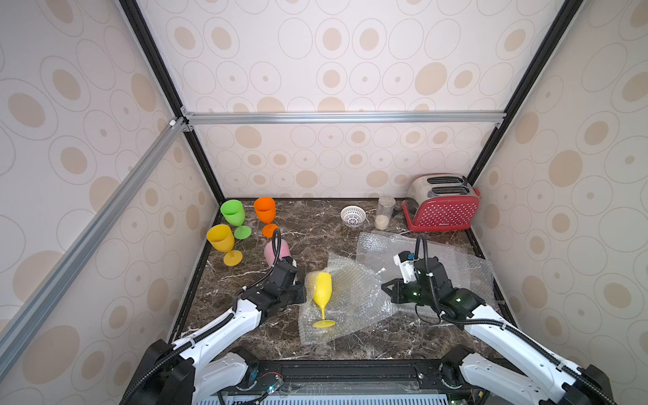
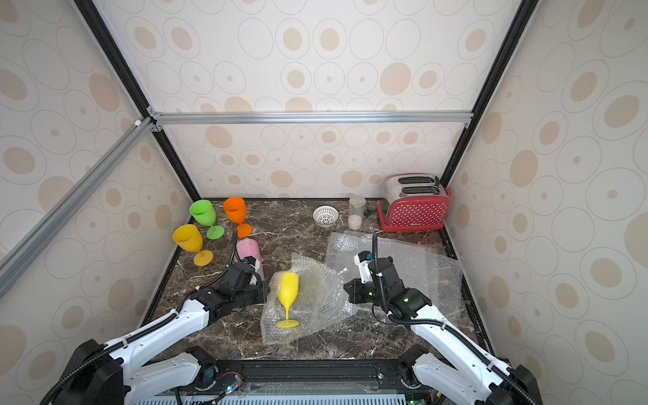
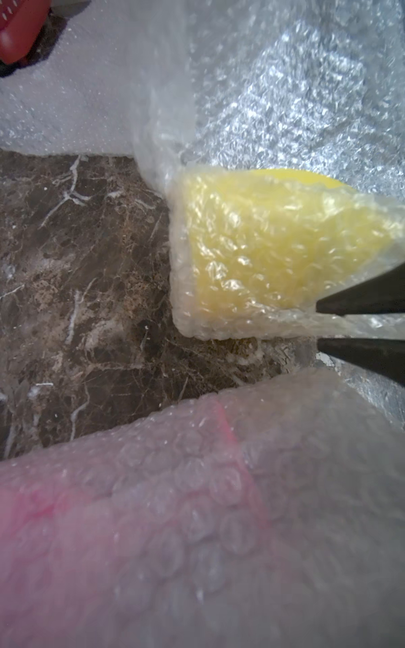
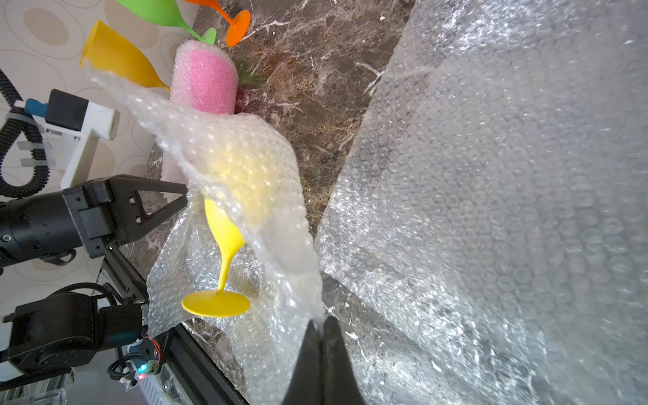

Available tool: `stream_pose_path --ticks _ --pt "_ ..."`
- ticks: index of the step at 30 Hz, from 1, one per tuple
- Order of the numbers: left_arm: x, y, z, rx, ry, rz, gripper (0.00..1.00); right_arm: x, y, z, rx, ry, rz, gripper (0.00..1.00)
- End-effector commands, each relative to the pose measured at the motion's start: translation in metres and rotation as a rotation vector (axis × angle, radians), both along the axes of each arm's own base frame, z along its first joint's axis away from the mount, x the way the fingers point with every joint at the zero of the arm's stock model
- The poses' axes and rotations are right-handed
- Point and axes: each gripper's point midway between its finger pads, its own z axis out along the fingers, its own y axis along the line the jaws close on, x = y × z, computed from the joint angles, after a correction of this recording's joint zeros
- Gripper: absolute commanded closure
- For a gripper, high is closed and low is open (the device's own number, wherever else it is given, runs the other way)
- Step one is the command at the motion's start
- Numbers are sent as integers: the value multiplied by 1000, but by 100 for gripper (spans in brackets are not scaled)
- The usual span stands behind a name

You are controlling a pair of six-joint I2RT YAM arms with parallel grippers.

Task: Unpack wine glasses from bubble wrap
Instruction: Unwrap the bubble wrap at the center of the board.

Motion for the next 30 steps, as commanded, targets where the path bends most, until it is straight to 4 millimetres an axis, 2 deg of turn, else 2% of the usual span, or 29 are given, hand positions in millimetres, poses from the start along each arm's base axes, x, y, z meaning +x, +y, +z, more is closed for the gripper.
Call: stream_pose_path --ticks 1,7,10,15,19,22,26,30 --pt "9 -6 26 -22 -45 -19 67 -2 11 3 43 13 48 100" --pt "18 -28 56 -64 -101 -70 45 0 22 5 94 29 71 100" --pt "21 -40 62 -58 -123 -97 36 1 24 7 109 28 74 100" --pt "29 -62 60 4 -137 -151 31 1 28 8 116 29 84 100" --pt "35 -67 41 135 -112 -169 30 0 29 8 120 29 88 100" --pt "37 -63 27 210 -85 -171 34 -2 28 8 118 31 86 100" --pt "40 -60 24 233 -91 -156 46 -3 22 3 91 31 64 100" --pt "42 -54 30 243 -115 -124 70 1 3 -7 29 35 -35 100"
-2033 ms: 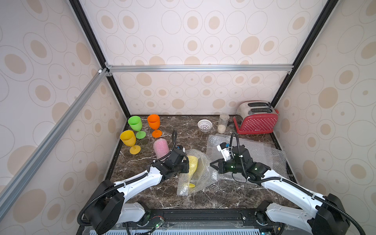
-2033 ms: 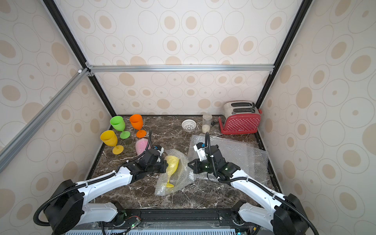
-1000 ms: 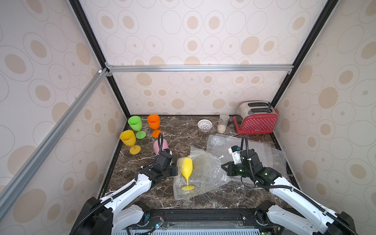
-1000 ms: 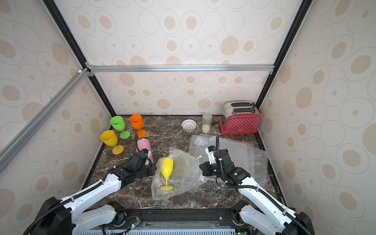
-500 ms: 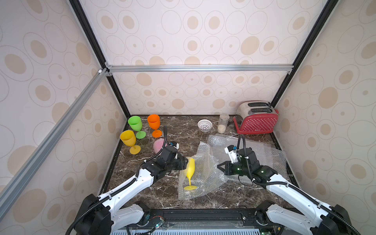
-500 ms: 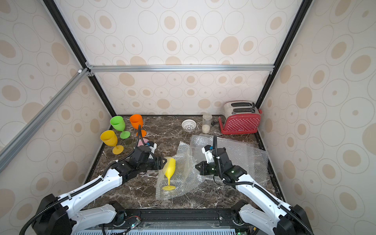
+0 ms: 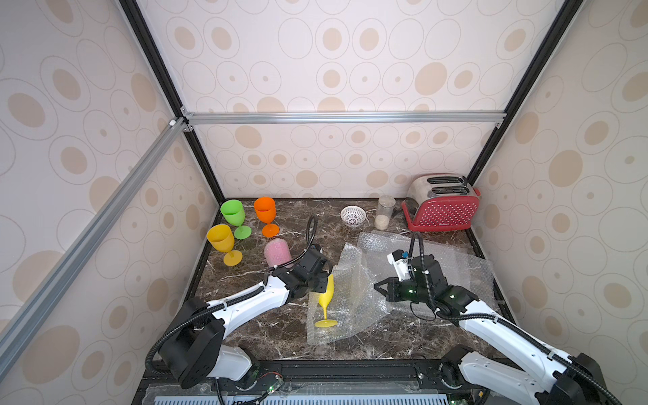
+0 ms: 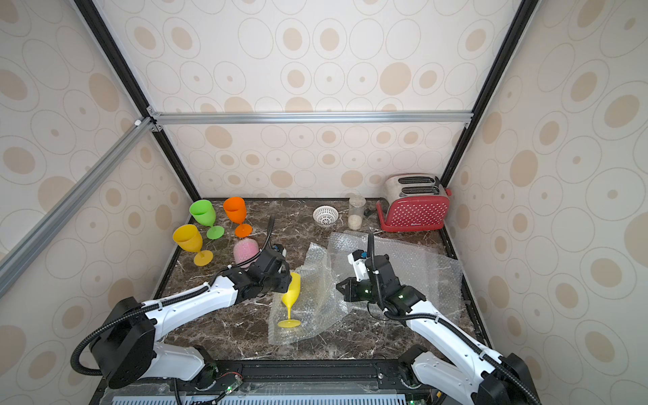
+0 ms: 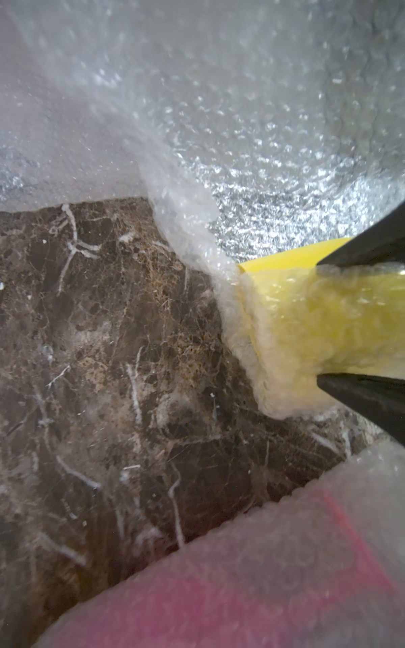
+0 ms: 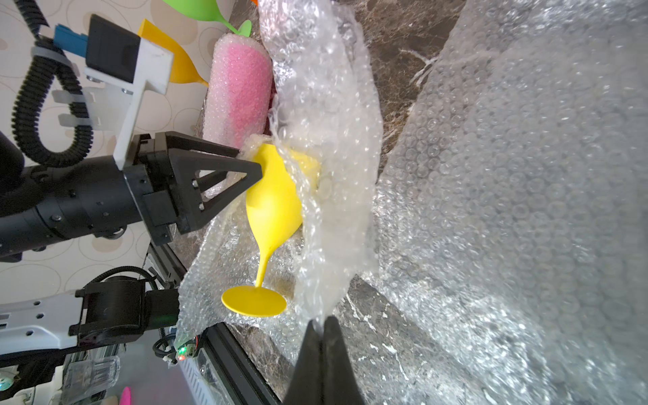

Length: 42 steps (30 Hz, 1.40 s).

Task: Unpack wine glasses from bubble wrap
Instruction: Unwrap the bubble wrap at the center of the board.

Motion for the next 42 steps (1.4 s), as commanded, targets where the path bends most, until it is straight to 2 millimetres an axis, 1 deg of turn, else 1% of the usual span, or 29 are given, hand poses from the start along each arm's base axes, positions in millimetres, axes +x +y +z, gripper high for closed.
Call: stream_pose_path --ticks 1,4,6,12,14,16,19,21,24,27,31,34,36,39,42 --pt "6 8 15 35 -51 27 76 1 -21 -14 -76 20 -102 100" --pt "6 10 20 1 -67 44 87 2 -39 -24 -118 56 -182 100" --pt "6 12 22 -27 -70 51 90 2 -51 -31 -126 91 -242 100" --pt "6 30 24 -108 -74 94 92 -4 -81 -49 -151 162 -372 100" --pt "6 39 23 -128 -70 115 92 -8 -94 -60 -195 205 -420 100" --pt "5 48 19 -146 -61 138 92 -13 -102 -69 -236 242 -444 100" --pt "2 58 10 -175 -41 163 92 -16 -107 -78 -260 270 -462 100" --pt "0 61 4 -191 -30 169 92 -18 -109 -82 -268 286 -475 100" --pt "-4 61 -5 -209 -17 176 92 -20 -111 -89 -266 309 -500 100" --pt "-6 60 -11 -223 -4 175 92 -22 -109 -98 -268 342 -492 100" --pt "-7 56 -15 -242 5 170 91 -25 -108 -105 -304 376 -464 100" --pt "-7 55 -15 -251 6 168 91 -26 -111 -102 -337 377 -455 93" --pt "-7 54 -17 -255 10 166 91 -26 -114 -98 -355 369 -458 81" --pt "-7 52 -17 -264 12 162 90 -27 -116 -88 -362 351 -455 69" --pt "-7 51 -17 -267 14 155 87 -28 -118 -74 -364 331 -446 62"
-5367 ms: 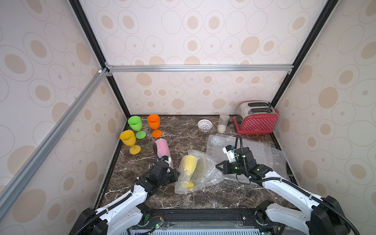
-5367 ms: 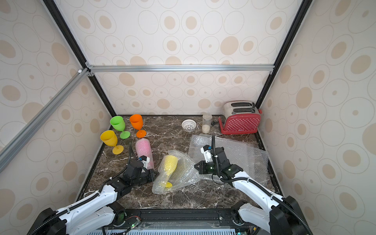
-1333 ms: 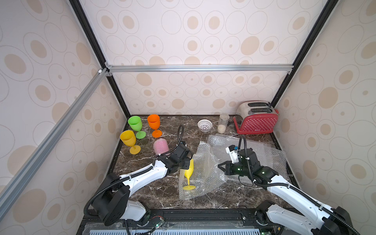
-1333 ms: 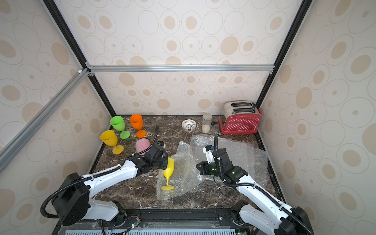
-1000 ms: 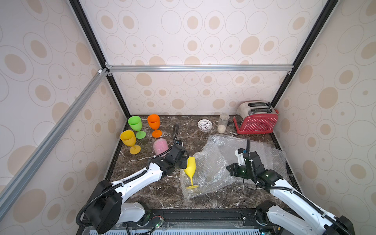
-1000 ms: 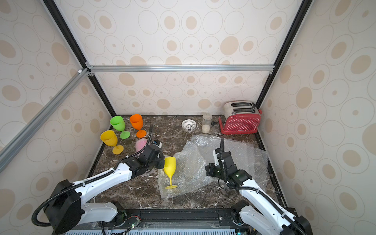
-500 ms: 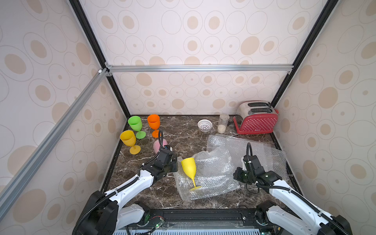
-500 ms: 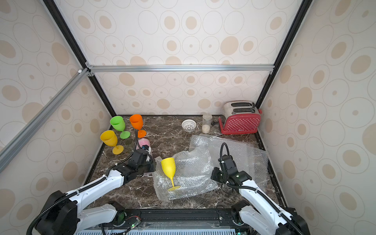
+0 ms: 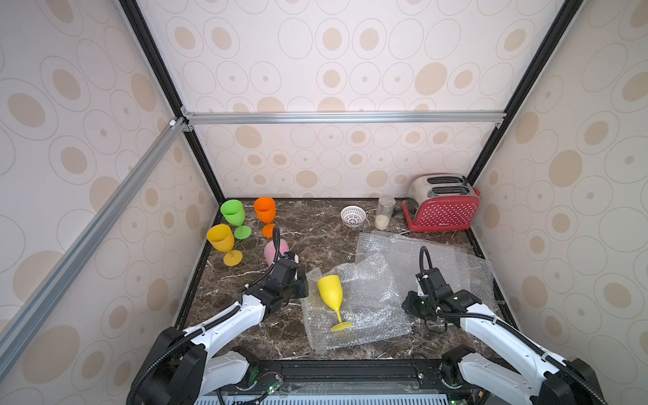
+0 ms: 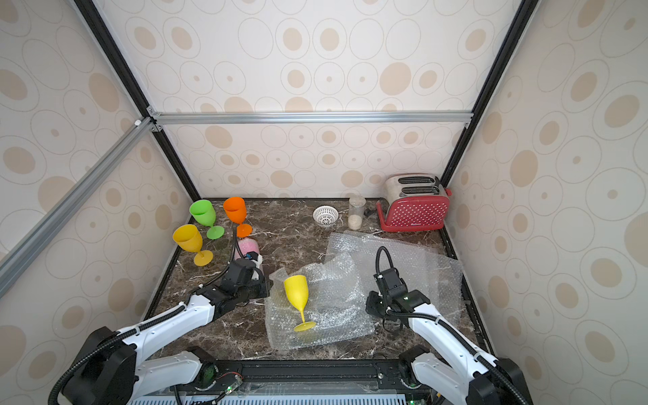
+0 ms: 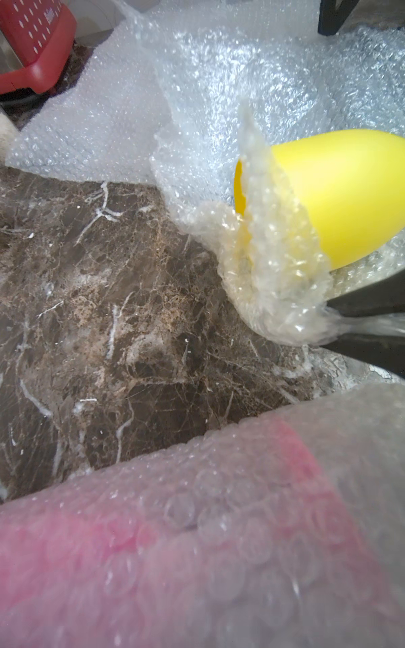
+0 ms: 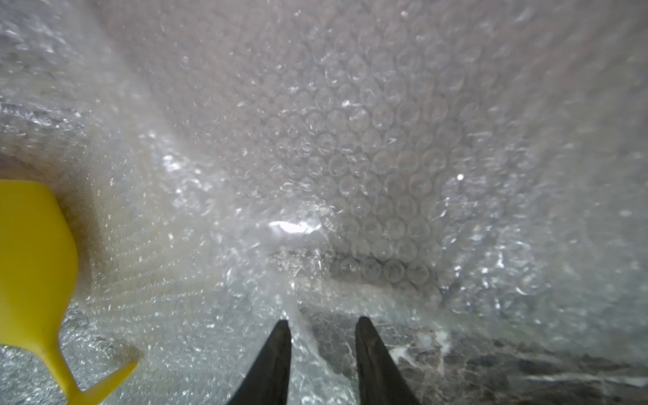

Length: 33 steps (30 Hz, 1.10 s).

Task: Unpack wine glasses from bubble wrap
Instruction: Unwrap the bubble wrap at the center of the board.

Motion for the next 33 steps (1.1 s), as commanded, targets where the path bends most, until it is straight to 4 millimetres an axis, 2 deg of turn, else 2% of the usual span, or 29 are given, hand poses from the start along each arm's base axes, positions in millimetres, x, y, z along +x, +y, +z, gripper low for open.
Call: stream_pose_path --ticks 1,5,9,12,17,22,25,28,33 --pt "4 -1 2 -19 -8 9 86 -3 -6 19 -28 -18 13 60" --pt "4 1 4 -6 -5 12 82 0 2 40 0 -58 63 58" --pt "4 4 12 13 -15 12 77 8 24 57 66 -93 140 57" --pt "3 8 22 35 -27 14 68 11 51 67 82 -123 234 54" --pt "1 16 38 66 -50 20 58 10 117 72 143 -137 420 52" --pt "-2 20 51 68 -71 21 55 2 180 64 242 -107 550 52" --pt "-4 21 55 57 -81 22 55 -6 208 54 261 -68 626 52" --pt "-7 22 55 41 -85 25 55 -15 225 38 248 -14 667 52" --pt "-9 21 55 15 -95 27 55 -25 232 9 204 64 686 52"
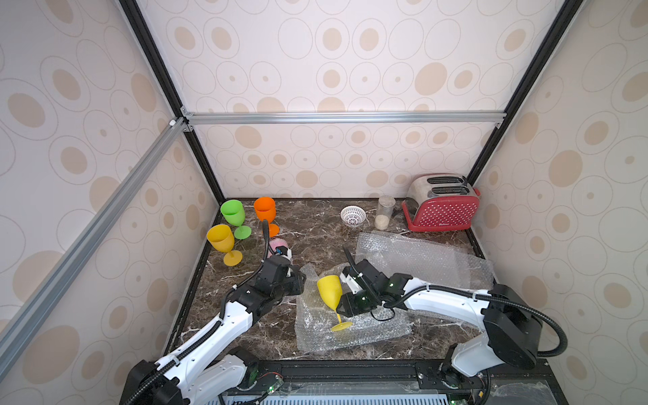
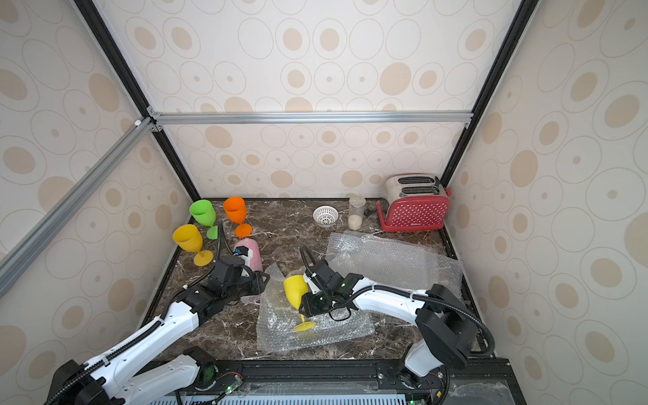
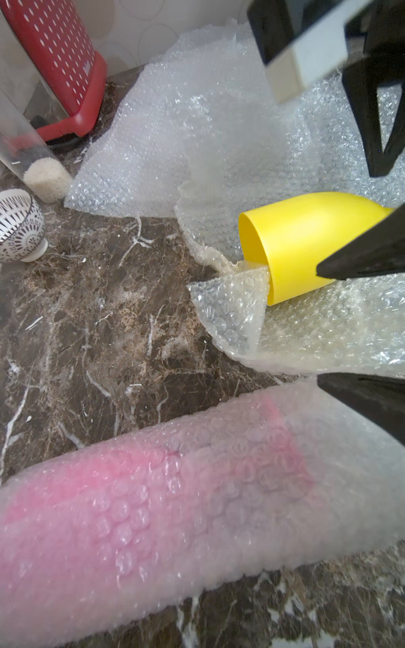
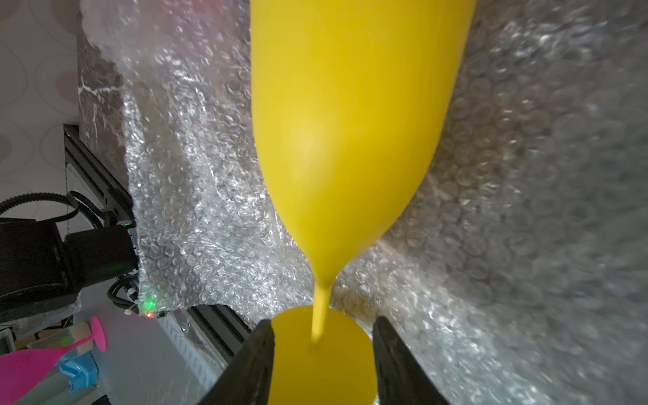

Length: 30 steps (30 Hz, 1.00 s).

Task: Unpack wine glasses from bubble wrap
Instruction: Unwrap the bubble wrap at the center of the board, then pick up the wine glass from the bubble wrap.

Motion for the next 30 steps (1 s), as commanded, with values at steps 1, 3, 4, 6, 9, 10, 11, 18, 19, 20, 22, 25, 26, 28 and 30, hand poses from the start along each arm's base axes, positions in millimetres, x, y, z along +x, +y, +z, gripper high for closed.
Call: stream_pose_path --ticks 1,3,4,6,9,10,11,18,19,20,22,25,26,28,30 --pt "-2 4 1 -5 -6 10 55 -3 7 -6 -4 26 4 52" --pt "-3 3 0 -14 -6 7 55 -2 7 -15 -19 36 0 53" --pt "-3 3 -1 -18 -5 5 55 -3 7 -18 -28 42 2 53" --pt "-3 1 -2 -25 -3 3 55 -3 9 -24 -33 51 8 54" --pt "-4 1 -3 -30 -2 2 55 -2 9 -30 -45 49 10 57" --pt "-4 1 -3 -30 -2 2 55 -2 8 -33 -56 48 12 58" --pt "-4 1 -3 -31 -2 3 55 -1 7 -35 -66 48 13 60" --pt "-5 0 -6 -45 3 4 55 -4 -1 -41 -97 39 27 77" --pt "-6 0 -6 -47 2 6 55 -4 -3 -41 -98 32 27 78" --pt "-6 0 -6 -49 1 6 55 -4 -5 -40 -100 28 26 79" --pt "-6 1 -5 -51 0 8 55 -4 -9 -37 -100 20 24 83" --pt "-7 -1 -3 -61 -4 5 55 -4 -10 -30 -78 3 22 86" --pt "-6 -2 -2 -68 -6 3 55 -4 -11 -26 -66 -7 20 86" --pt "-6 -4 2 -83 -12 -3 55 -3 -11 -17 -41 -32 18 87" --pt "-5 -7 7 -102 -20 -11 55 -2 -13 -7 -19 -67 23 87"
